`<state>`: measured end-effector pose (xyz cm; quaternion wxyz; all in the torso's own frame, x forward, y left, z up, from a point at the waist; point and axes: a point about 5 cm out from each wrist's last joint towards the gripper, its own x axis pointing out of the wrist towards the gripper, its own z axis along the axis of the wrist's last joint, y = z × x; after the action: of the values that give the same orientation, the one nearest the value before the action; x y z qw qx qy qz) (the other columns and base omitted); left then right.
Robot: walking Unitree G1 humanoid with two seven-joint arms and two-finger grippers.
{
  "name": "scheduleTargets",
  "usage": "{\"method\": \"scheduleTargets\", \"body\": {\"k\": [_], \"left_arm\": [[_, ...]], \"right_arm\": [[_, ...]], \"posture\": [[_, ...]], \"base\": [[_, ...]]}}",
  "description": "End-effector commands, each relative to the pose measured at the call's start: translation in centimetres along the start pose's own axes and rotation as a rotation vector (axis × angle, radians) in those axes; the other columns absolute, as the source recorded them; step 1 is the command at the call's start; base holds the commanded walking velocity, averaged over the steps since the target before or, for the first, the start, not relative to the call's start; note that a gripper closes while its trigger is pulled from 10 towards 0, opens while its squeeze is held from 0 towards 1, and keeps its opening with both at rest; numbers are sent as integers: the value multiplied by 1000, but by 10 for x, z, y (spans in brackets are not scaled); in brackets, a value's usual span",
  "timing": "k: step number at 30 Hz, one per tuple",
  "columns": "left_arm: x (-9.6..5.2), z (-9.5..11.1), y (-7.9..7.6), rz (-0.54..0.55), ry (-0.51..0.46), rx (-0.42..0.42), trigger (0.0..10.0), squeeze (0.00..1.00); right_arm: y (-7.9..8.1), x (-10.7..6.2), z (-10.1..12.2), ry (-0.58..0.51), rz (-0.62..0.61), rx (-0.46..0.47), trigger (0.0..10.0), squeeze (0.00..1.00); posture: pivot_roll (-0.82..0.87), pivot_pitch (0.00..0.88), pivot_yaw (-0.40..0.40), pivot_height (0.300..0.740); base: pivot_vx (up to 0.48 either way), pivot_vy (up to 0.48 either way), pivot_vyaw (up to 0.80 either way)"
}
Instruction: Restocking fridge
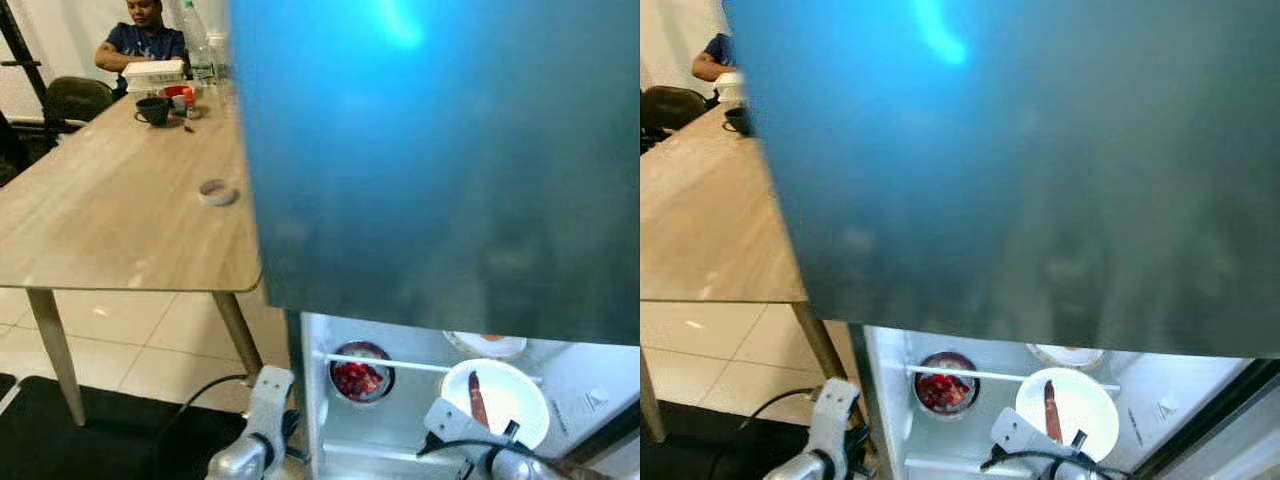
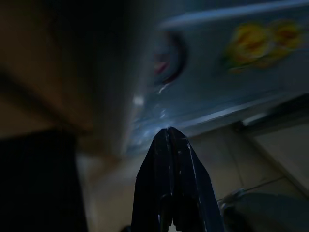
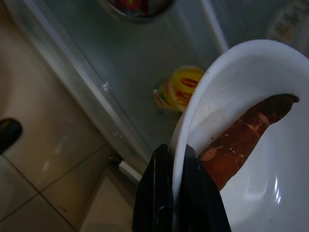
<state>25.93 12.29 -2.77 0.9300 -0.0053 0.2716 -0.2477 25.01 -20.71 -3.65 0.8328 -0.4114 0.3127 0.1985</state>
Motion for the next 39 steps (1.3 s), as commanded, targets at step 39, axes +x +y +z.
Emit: {"method": "scheduleTargets", "body": {"k": [39], "left_arm": [[6,18,-12,-144,-37,237,10000,0]], "right_arm": [[-5,8,45,-172,54,-114,10000,0]], "posture": [[-87,0,-3,740]], "base": [[0,-58,0]]}}
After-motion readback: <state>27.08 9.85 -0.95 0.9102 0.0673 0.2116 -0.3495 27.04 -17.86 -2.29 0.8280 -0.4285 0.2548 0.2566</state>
